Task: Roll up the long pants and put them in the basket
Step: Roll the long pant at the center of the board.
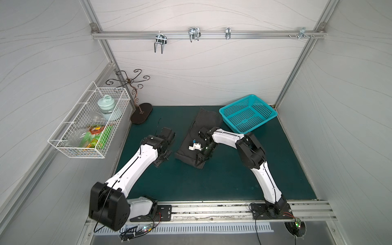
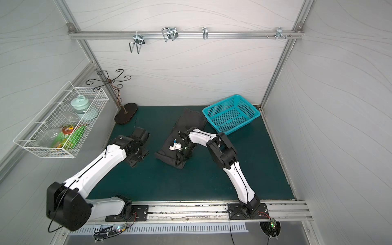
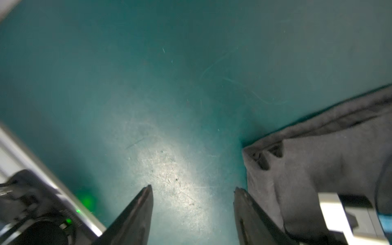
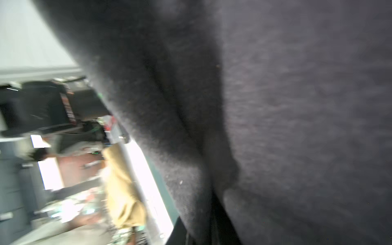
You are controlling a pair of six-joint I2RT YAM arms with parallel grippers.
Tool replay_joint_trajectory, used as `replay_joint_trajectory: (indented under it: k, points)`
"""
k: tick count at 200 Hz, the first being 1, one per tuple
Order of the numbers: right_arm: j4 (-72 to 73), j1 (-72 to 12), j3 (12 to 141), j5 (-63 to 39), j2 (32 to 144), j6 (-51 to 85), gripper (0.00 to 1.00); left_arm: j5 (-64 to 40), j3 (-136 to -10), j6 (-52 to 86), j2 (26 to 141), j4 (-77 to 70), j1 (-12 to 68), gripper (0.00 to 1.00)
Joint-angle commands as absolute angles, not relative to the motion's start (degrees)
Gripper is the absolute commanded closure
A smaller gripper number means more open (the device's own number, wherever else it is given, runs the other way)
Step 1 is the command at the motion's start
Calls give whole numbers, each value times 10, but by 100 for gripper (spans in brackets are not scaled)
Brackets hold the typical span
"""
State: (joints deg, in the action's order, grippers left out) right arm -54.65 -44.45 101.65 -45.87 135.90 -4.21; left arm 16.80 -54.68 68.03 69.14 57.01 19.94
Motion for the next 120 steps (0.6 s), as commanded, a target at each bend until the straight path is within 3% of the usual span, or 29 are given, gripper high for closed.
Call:
replay_joint_trajectory:
  k: [1,35,70,120]
  points:
    - [-613,-435,990,-444,1424,-8,100,129,-490,696,636,421,208,34]
    - [-621,-422,971,-478,1441,8,100,55,-397,716,588,281,213,34]
    - [-633,-421,965,-468,1448,12,100,-3,-305,775,621,86,236,33]
    - [-642,-419,981,-499,1453,22,100,63,-301,781,684,30,326,31]
